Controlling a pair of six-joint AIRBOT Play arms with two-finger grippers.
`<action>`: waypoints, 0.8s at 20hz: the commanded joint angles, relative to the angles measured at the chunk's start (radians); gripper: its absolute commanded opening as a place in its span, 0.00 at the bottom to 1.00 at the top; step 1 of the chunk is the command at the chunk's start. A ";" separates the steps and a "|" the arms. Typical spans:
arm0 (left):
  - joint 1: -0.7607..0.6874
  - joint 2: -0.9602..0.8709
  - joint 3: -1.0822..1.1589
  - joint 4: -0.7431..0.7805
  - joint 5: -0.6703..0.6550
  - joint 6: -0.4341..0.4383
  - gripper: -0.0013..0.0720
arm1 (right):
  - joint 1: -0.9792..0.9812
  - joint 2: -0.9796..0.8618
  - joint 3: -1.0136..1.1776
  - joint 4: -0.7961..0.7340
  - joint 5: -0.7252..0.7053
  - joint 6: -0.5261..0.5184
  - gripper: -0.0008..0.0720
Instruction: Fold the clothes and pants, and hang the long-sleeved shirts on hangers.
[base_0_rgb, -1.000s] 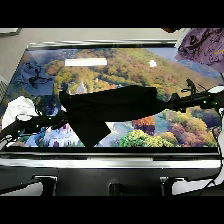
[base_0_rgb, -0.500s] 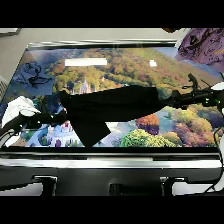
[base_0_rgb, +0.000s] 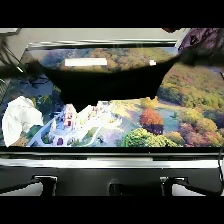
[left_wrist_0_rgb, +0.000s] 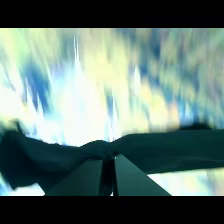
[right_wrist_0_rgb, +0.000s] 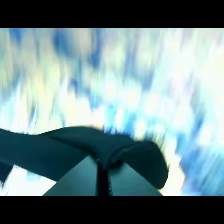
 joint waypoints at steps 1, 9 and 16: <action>0.002 0.037 0.397 0.250 -0.130 -0.118 0.04 | 0.011 0.126 0.202 -0.140 -0.048 0.042 0.05; 0.003 0.528 0.288 0.494 -0.179 -0.296 0.04 | 0.011 0.568 0.209 -0.371 -0.016 0.162 0.05; 0.003 0.621 0.261 0.598 -0.283 -0.333 0.04 | 0.011 0.562 0.207 -0.406 0.093 0.303 0.05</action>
